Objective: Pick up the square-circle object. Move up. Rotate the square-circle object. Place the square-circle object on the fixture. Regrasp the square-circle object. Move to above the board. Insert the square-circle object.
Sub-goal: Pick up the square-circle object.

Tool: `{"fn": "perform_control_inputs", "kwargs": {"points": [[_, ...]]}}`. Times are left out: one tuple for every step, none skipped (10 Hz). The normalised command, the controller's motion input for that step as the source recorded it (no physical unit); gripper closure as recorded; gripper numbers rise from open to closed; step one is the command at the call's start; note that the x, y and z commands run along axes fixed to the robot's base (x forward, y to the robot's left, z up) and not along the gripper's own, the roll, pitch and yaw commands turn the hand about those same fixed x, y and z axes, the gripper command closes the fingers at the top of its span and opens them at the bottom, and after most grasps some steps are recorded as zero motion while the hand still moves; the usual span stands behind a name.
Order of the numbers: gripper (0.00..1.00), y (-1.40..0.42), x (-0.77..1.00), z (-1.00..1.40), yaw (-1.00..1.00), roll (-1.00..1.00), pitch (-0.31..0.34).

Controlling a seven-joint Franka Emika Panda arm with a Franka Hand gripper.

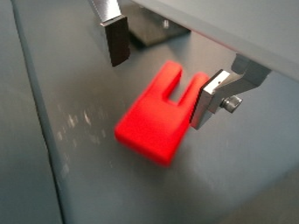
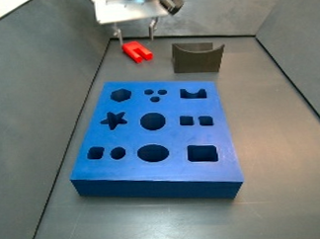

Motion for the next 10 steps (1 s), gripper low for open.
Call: {"fn": "perform_control_inputs", "kwargs": {"points": [[0.00, 0.15, -0.23, -0.83, 0.00, 0.00, -0.136], [0.00, 0.07, -0.21, -0.33, 0.00, -0.03, -0.100], [0.00, 0.13, 0.00, 0.00, 0.00, -0.03, 0.000], [0.00, 0.21, 0.13, -0.01, 0.00, -0.07, 0.000], [0.00, 0.11, 0.00, -0.02, 0.00, -0.04, 0.000], [0.00, 0.08, 0.00, 0.00, 0.00, -0.03, 0.000], [1.00, 0.00, 0.00, 0.00, 0.00, 0.00, 0.000], [1.00, 0.00, 0.00, 0.00, 0.00, 0.00, -0.021], [1.00, 0.00, 0.00, 0.00, 0.00, 0.00, 0.000], [1.00, 0.00, 0.00, 0.00, 0.00, 0.00, 0.000]]}}
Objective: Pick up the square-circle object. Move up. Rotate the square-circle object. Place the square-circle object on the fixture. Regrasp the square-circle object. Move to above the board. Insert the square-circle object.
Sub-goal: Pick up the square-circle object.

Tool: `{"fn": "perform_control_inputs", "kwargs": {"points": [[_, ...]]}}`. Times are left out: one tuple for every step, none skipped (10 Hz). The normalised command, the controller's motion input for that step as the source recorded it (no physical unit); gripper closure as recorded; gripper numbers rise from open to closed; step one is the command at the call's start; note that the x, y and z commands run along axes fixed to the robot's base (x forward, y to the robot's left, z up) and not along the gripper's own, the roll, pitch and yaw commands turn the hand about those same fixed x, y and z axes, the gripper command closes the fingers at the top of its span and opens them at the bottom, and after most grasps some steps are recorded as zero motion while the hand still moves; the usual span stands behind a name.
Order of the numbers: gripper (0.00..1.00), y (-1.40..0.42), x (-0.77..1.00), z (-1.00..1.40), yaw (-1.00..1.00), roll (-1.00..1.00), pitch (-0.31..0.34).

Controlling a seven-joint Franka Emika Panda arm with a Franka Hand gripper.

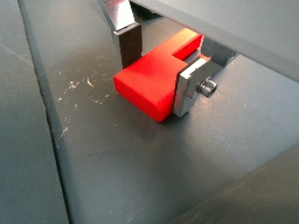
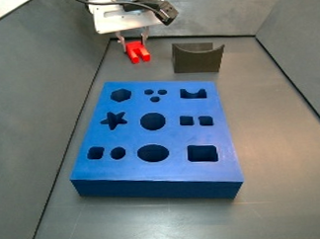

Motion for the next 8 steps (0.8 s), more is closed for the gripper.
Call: {"fn": "perform_control_inputs", "kwargs": {"points": [[1.00, 0.00, 0.00, 0.00, 0.00, 0.00, 0.000], [1.00, 0.00, 0.00, 0.00, 0.00, 0.00, 0.000], [1.00, 0.00, 0.00, 0.00, 0.00, 0.00, 0.000], [1.00, 0.00, 0.00, 0.00, 0.00, 0.00, 0.000], [1.00, 0.00, 0.00, 0.00, 0.00, 0.00, 0.000], [1.00, 0.00, 0.00, 0.00, 0.00, 0.00, 0.000], [1.00, 0.00, 0.00, 0.00, 0.00, 0.00, 0.000], [1.00, 0.00, 0.00, 0.00, 0.00, 0.00, 0.000]]}}
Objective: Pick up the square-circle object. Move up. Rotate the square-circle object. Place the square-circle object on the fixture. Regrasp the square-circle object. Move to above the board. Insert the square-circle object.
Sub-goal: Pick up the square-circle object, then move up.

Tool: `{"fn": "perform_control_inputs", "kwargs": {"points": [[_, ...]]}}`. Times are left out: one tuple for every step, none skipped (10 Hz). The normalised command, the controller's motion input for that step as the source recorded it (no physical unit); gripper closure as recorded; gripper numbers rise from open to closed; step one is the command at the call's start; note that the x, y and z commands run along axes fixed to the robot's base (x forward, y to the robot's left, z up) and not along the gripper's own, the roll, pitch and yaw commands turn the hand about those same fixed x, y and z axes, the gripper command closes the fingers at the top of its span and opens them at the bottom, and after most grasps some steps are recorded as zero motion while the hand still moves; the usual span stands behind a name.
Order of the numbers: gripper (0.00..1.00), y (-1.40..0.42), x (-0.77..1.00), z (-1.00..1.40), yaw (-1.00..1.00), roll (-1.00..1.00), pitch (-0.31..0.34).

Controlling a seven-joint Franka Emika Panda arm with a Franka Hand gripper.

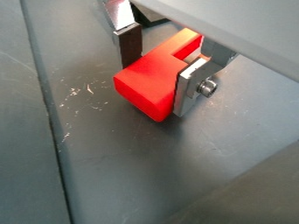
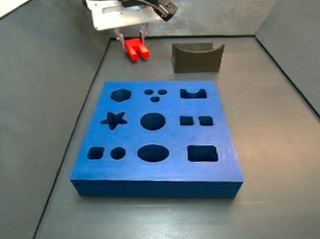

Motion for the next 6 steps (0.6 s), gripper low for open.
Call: {"fn": "perform_control_inputs", "kwargs": {"points": [[1.00, 0.00, 0.00, 0.00, 0.00, 0.00, 0.000], [1.00, 0.00, 0.00, 0.83, 0.00, 0.00, 0.000], [1.00, -0.07, 0.03, 0.88, 0.02, -0.01, -0.020], [1.00, -0.06, -0.01, 0.79, 0.02, -0.01, 0.007], [1.00, -0.04, -0.01, 0.63, 0.02, -0.01, 0.027], [1.00, -0.03, -0.01, 0.53, 0.02, -0.01, 0.038]]}}
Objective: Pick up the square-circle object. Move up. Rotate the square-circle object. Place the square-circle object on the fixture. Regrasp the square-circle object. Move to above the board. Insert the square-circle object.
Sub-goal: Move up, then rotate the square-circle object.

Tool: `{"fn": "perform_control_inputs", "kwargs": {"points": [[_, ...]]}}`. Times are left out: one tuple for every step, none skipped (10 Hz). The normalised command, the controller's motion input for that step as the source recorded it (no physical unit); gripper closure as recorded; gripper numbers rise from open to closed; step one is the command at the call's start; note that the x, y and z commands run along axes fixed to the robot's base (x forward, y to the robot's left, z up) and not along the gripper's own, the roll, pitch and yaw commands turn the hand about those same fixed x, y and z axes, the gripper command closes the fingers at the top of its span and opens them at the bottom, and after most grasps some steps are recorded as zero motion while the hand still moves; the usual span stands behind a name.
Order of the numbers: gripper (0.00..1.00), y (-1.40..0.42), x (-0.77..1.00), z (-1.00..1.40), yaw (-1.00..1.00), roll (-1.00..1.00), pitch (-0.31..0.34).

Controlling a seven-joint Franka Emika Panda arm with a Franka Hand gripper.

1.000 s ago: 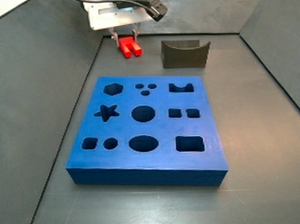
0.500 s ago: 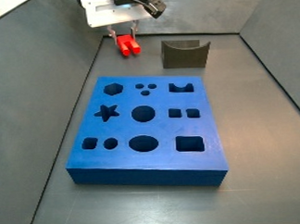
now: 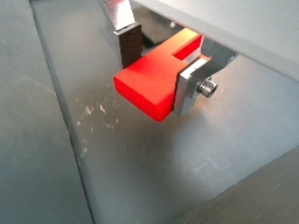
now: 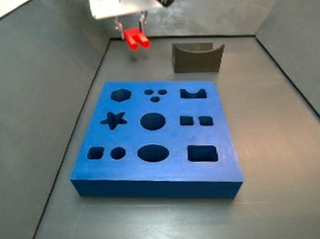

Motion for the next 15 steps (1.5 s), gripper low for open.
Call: {"fn": "perform_control_inputs", "kwargs": {"points": [[1.00, -0.02, -0.01, 0.33, 0.02, 0.00, 0.043], [1.00, -0.02, -0.01, 0.17, 0.02, 0.01, 0.044], [1.00, -0.88, 0.41, 0.83, 0.00, 0.00, 0.000], [1.00, -0.84, 0.40, 0.81, 0.01, 0.00, 0.006], [1.00, -0.57, 0.21, 0.65, 0.02, 0.02, 0.069], [1.00, -0.34, 0.12, 0.51, 0.02, 0.04, 0.081], [1.00, -0.20, 0.08, 0.41, 0.03, 0.06, 0.082], [1.00, -0.09, 0.05, 0.19, 0.03, 0.06, 0.088], [1.00, 0.00, 0.00, 0.00, -1.00, 0.00, 0.000], [1.00, 0.04, 0.00, -0.05, -1.00, 0.00, 0.000], [1.00, 0.04, 0.00, -0.04, -1.00, 0.00, -0.001], [1.00, 0.03, 0.01, -0.03, -1.00, 0.00, -0.001], [1.00, 0.03, 0.01, -0.03, -1.00, 0.00, -0.001], [1.00, 0.03, 0.01, -0.02, -1.00, 0.00, -0.002], [1.00, 0.03, 0.01, -0.02, -1.00, 0.00, -0.002]]}}
